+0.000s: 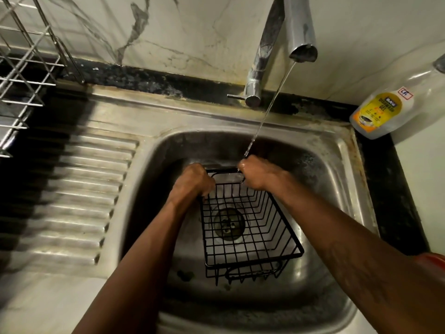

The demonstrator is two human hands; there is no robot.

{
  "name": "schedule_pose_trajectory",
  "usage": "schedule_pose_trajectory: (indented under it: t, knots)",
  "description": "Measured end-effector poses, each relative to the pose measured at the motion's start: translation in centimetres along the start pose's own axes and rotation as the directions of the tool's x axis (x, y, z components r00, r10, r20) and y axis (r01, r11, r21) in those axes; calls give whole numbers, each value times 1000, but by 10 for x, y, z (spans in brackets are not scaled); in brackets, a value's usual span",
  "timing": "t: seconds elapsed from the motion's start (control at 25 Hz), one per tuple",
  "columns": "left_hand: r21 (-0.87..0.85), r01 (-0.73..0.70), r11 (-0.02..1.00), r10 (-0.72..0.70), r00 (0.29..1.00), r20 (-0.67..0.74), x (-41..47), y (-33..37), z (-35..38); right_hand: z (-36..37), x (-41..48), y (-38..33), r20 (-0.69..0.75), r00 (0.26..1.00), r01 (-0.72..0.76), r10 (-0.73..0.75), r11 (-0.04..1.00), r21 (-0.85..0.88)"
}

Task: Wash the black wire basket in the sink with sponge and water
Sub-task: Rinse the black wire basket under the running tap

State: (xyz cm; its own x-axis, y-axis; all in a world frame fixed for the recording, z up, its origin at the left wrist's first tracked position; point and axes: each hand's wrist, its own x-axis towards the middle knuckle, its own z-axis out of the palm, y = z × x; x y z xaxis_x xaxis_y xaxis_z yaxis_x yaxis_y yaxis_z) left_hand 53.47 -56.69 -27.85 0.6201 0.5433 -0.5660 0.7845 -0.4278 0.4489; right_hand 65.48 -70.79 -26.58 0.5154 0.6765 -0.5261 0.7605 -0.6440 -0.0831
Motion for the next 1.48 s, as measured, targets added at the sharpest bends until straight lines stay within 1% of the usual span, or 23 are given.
schedule_pose_trajectory:
  t: [0.04, 0.08, 0.16, 0.24, 0.32, 0.36, 0.4, 0.48, 0.56, 0.64, 0.68, 0.84, 0.88, 0.96, 1.04, 1.08, 1.16, 1.24, 1.28, 1.36, 1.44, 1.48]
  knots:
    - [-1, 7, 1000, -7, 1000, -8, -1, 2, 1, 0, 1, -7, -43, 998, 43, -43, 999, 3]
    - [-2, 8, 1000, -8, 1000, -15, -1, 2, 2, -1, 3, -16, -67, 994, 84, -80, 995, 52]
    - [6, -23, 1000, 23, 999, -25, 0, 3, 2, -3, 9, -32, -77, 985, 164, -154, 976, 147]
    - [17, -59, 998, 60, 998, -34, -1, 4, 3, -3, 14, -41, -92, 979, 195, -180, 964, 182]
    - [6, -56, 998, 56, 998, -27, -1, 5, 4, -4, 13, -34, -75, 986, 162, -152, 975, 153]
    - [0, -43, 999, 43, 999, -18, 0, 4, 4, -5, 12, -25, -38, 992, 124, -120, 985, 116]
    - [-7, -23, 1000, 23, 1000, -9, 2, 4, 3, -6, 12, -13, 2, 998, 70, -70, 993, 95]
    - [-13, 10, 1000, -10, 1000, 6, 3, 1, 1, -14, 9, 9, 60, 996, -66, 60, 992, 111]
    - [0, 23, 1000, -23, 1000, 3, 3, 0, -1, -19, 3, 18, 65, 991, -122, 118, 991, 58]
    - [8, 20, 1000, -20, 1000, 7, 2, 0, -3, -18, -1, 9, -1, 995, -97, 97, 995, -28]
    - [4, 19, 1000, -19, 1000, 8, 2, 0, -3, -16, -2, -1, -39, 997, -65, 64, 998, -27]
    - [35, -34, 999, 34, 999, 0, -5, 4, -1, 2, 9, -44, -107, 987, 129, -120, 988, 80]
    - [32, -46, 998, 46, 999, -4, -7, 4, -1, 3, 12, -48, -130, 982, 151, -136, 982, 114]
    - [10, -43, 999, 43, 999, 3, -8, 6, -1, 0, 14, -45, -148, 981, 147, -122, 975, 169]
    - [2, -35, 999, 35, 999, 6, -6, 5, -1, 2, 15, -33, -122, 990, 96, -76, 981, 167]
    - [-12, -26, 1000, 26, 1000, 2, -5, 5, 0, 4, 16, -27, -109, 993, 49, -35, 990, 129]
    - [-30, -25, 999, 25, 999, -21, -6, 5, 3, 10, 15, -18, -77, 993, -91, 95, 995, 49]
    - [-25, -46, 999, 45, 998, -34, -7, 7, 5, 14, 14, -18, -23, 976, -216, 217, 976, 40]
    - [-29, -44, 999, 43, 999, -32, -7, 7, 4, 15, 13, -20, -11, 967, -255, 256, 966, 32]
    - [-41, -32, 999, 32, 999, -19, -8, 10, 4, 15, 14, -24, -18, 942, -334, 335, 941, 59]
    - [-30, -40, 999, 39, 999, -5, -8, 11, 3, 11, 16, -28, 35, 917, -399, 398, 907, 135]
    - [-23, -31, 999, 31, 1000, 6, -8, 11, 2, 12, 17, -27, 67, 911, -412, 407, 895, 171]
